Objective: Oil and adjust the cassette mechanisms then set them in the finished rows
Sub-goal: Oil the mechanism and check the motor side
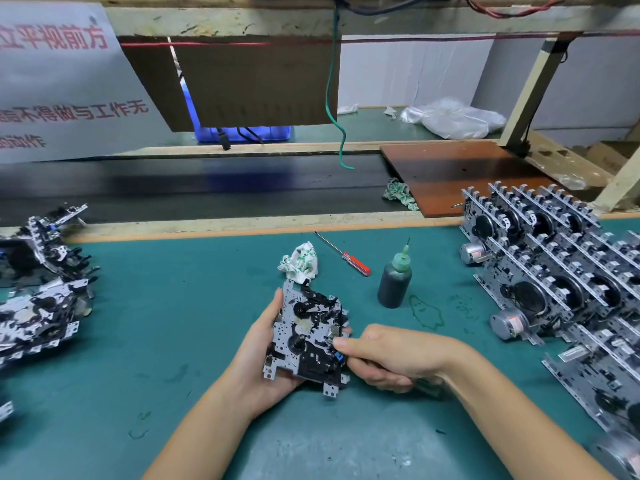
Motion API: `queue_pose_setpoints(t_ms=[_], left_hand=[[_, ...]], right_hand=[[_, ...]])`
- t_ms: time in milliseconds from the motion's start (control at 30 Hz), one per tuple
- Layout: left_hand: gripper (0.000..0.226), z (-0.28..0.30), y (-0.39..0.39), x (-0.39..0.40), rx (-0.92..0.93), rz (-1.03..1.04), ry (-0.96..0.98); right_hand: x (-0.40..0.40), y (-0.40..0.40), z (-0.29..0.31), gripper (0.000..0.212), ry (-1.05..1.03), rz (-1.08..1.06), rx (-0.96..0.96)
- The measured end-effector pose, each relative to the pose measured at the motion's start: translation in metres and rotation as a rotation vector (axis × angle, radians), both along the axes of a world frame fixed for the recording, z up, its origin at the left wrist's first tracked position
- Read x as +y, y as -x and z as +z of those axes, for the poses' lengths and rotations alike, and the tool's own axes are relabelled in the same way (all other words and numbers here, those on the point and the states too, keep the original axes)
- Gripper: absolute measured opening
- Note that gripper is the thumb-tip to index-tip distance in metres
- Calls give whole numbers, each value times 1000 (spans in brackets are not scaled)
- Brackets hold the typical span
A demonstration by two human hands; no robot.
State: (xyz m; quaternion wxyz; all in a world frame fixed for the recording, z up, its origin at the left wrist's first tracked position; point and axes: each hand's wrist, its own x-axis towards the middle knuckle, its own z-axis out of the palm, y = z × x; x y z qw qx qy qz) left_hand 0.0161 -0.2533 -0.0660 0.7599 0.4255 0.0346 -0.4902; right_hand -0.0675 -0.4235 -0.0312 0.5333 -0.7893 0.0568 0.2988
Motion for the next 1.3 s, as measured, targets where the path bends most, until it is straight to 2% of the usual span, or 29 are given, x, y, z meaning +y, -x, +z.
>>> queue_pose_setpoints(t_ms=[100,200,367,733,833,967,1100,1133,1167,1267,1300], left_hand=[[71,1,2,2,20,4,16],[81,4,3,4,61,30,86],[95,12,4,6,118,129,190],[96,14,5,6,167,114,237],[91,11,4,7,128,77,232],[64,8,5,6,28,68,250],[59,13,7,6,22,4,243],[59,13,8,6,21,-28,224],[58,13,9,5,23,-62,202],[56,10,10,5,17,-148,106],[55,11,10,6,13,-178,77]], right_hand=[[1,3,-3,69,31,-29,-49],[-2,7,-7,67,-55,-137,-116],[-15,9,-9,45,-204,-281,-146],[-16,9,-9,44,-188,-281,-148],[-17,6,-12,45,-33,-351,-224],[-18,6,-16,40,223,-462,-448],[-13,9,-22,27,870,-255,-587],[-11,10,-23,25,967,-214,-626],[-10,10,-23,29,998,-185,-675],[-11,12,-23,65,964,-92,-755],[-12,13,-23,68,954,-59,-770]])
